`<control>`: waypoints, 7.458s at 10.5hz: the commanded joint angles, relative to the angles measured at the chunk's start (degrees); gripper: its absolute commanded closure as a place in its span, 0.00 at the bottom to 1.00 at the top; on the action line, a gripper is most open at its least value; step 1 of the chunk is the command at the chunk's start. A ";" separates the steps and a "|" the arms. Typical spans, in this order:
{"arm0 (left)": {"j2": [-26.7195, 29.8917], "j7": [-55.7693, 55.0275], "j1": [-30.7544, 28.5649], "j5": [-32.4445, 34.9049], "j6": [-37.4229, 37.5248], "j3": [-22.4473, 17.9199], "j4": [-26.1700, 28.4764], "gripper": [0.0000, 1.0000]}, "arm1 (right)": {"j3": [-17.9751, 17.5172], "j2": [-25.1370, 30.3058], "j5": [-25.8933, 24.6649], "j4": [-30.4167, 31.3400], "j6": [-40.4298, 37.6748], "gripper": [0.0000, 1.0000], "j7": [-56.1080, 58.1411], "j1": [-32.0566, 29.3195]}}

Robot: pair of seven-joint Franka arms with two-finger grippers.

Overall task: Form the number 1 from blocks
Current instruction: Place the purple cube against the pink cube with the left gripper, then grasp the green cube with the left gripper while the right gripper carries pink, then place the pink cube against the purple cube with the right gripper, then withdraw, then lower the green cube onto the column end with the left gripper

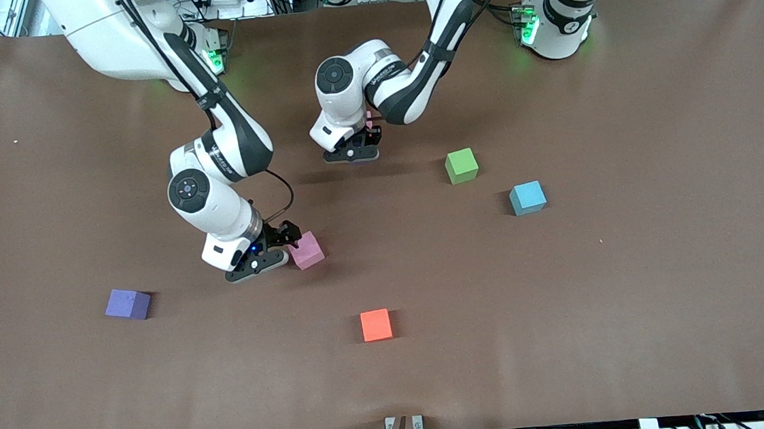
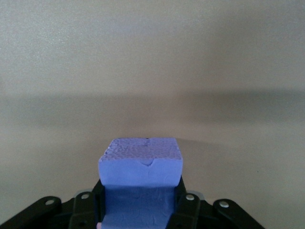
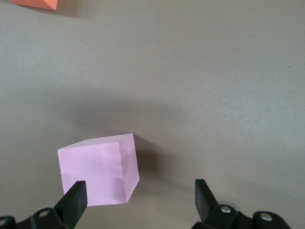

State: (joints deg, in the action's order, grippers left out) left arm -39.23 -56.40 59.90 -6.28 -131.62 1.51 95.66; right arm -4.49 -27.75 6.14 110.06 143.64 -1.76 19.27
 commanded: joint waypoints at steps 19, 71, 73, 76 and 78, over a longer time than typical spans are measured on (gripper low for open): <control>26.22 6.12 -15.95 8.30 -5.58 -11.80 32.83 0.00 | -0.08 -5.56 0.71 -1.43 6.74 0.00 2.99 5.96; -7.09 9.11 -8.13 -1.80 3.38 -1.25 -11.46 1.00 | 5.70 18.70 -3.76 -24.44 -46.67 0.00 -5.15 -14.60; -7.26 8.59 -7.95 -1.80 3.21 -1.25 -11.64 1.00 | 10.28 18.52 -3.60 -26.47 -48.53 0.00 -1.94 -13.91; -8.32 6.92 -7.34 -1.80 2.95 -1.25 -13.04 1.00 | 10.20 18.35 -3.51 -27.44 -49.51 0.00 -1.31 -15.40; -8.85 6.48 -6.64 -1.80 2.86 -1.25 -13.40 1.00 | 10.11 18.17 -3.33 -27.44 -49.51 0.00 -1.31 -15.31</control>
State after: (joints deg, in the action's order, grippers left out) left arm -46.61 -49.37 52.34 -6.45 -129.24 0.71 84.42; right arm 6.48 -9.19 3.12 83.79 95.18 -3.69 4.82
